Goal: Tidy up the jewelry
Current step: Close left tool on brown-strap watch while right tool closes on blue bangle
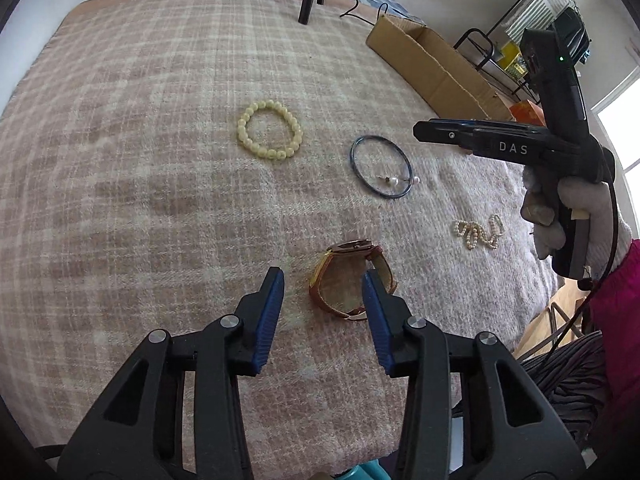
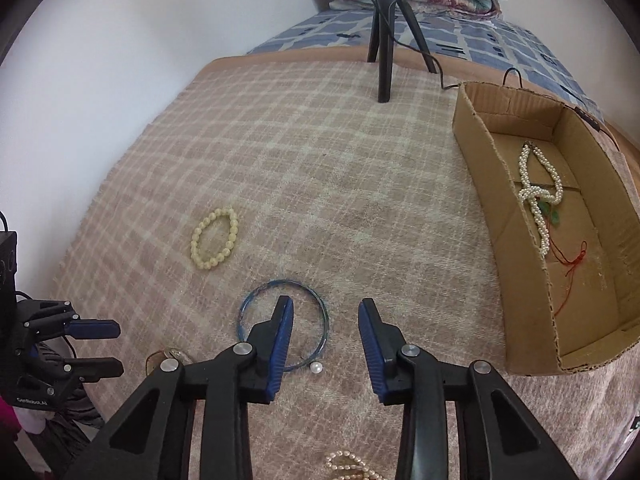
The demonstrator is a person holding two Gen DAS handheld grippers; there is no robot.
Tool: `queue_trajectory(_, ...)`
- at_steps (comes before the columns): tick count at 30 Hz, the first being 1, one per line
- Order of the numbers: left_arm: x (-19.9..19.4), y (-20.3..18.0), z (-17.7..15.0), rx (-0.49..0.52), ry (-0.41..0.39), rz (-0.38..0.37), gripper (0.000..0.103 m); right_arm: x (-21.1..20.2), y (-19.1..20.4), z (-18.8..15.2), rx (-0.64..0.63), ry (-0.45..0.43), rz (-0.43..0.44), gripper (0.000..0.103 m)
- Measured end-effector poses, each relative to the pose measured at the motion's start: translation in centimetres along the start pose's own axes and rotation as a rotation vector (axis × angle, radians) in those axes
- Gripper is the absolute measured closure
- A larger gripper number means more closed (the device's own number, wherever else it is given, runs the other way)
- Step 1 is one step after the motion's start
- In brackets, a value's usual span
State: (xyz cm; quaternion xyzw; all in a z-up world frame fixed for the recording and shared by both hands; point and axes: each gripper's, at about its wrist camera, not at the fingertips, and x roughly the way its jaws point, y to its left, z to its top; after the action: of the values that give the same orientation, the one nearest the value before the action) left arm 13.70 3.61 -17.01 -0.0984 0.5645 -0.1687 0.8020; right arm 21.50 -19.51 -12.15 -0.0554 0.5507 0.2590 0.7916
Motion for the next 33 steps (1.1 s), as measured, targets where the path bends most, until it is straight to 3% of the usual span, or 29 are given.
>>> queue_trajectory(8,0.8,-0.3,0.1,0.013,0.02,0.006,0.062,2.8,0.1,-0.2,-0.021,0.062,-0.027,0.078)
queue_trajectory(27,3.5,-0.7,0.5,0.047,0.088,0.054,0.062,4.4,1.5,0.0,-0.118,0.086,-0.097,0.086)
queue_trajectory(29,4.0,-0.7,0.5,0.051,0.099,0.062,0.071,4.6,1.8,-0.2,-0.135,0.087,-0.11,0.089)
queue_trajectory(33,4.7,-1.1,0.3,0.07,0.102,0.086,0.074,4.7,2.3,-0.3,-0.151,0.082,-0.12,0.096)
